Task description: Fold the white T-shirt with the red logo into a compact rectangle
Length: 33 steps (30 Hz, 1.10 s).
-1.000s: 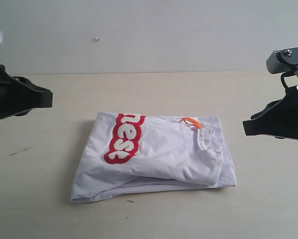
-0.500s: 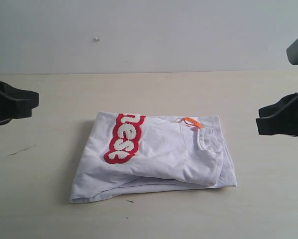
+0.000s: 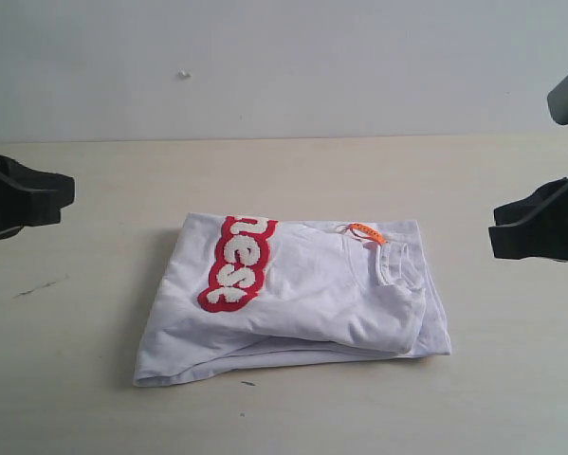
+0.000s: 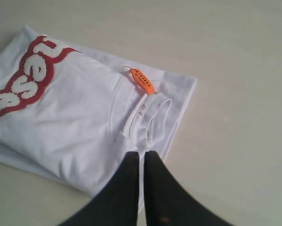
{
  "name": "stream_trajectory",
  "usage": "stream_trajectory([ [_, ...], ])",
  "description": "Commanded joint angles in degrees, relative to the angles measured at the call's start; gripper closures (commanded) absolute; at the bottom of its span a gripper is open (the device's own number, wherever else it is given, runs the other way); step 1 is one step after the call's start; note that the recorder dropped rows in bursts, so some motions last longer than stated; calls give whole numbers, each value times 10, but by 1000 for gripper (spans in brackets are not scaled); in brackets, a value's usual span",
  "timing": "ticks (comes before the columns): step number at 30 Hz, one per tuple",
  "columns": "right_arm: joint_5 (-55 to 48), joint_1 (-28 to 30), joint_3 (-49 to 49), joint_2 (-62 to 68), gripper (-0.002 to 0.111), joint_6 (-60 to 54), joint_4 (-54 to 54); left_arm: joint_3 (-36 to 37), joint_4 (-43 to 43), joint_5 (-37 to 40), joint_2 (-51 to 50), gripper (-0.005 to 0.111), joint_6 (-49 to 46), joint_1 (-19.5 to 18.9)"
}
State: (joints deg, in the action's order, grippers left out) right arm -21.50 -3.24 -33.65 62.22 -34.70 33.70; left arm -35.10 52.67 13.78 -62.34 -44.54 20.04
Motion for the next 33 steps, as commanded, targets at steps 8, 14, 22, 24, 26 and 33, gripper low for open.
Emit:
stream_trajectory([
  [8,2,-1,1,-2,103,3,2,0,-9,-14,65,94,-30,-1],
  [14,2,-1,1,-2,103,3,2,6,-11,-68,156,94,-41,-1],
  [22,2,-1,1,-2,103,3,2,24,-10,-102,241,94,-60,-1],
  [24,2,-1,1,-2,103,3,2,24,1,-98,250,94,-60,-1],
  [26,2,-1,1,-2,103,3,2,24,15,-96,253,94,-52,-1],
  [33,2,-1,1,-2,103,3,2,56,20,-109,275,94,-12,-1],
])
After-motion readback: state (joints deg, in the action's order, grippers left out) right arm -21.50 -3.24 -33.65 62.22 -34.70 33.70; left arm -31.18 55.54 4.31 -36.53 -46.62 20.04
